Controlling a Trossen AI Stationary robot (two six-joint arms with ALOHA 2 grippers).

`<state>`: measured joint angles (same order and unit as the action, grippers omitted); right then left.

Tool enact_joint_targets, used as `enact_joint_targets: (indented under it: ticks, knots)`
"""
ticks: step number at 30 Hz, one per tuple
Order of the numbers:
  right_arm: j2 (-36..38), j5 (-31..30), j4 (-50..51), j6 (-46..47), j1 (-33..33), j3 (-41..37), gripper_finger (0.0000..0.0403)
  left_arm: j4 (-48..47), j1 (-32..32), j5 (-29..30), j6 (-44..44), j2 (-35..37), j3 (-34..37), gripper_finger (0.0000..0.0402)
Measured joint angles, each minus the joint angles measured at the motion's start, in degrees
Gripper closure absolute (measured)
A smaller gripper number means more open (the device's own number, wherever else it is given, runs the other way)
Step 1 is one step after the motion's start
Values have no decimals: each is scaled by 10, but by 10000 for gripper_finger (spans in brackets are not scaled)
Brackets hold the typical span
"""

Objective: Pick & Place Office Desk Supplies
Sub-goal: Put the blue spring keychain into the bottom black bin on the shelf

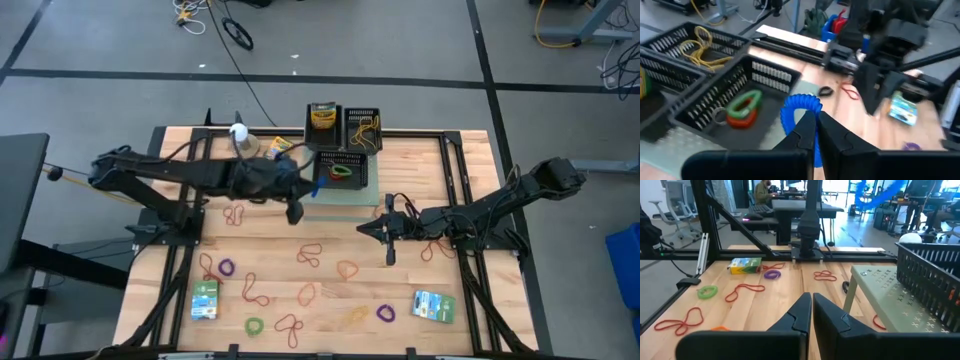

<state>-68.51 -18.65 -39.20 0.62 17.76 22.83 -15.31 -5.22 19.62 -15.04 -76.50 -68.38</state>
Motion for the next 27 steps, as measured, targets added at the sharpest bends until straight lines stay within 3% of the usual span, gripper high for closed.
enact_joint_targets:
  ticks: [18, 27]
  knots:
    - [0, -2, 0, -5, 0, 0, 376, 3, 74, -21, 76, -76, -27, 391]
    - [0, -4, 0, -5, 0, 0, 375, 78, 90, -22, 127, -98, -28, 391]
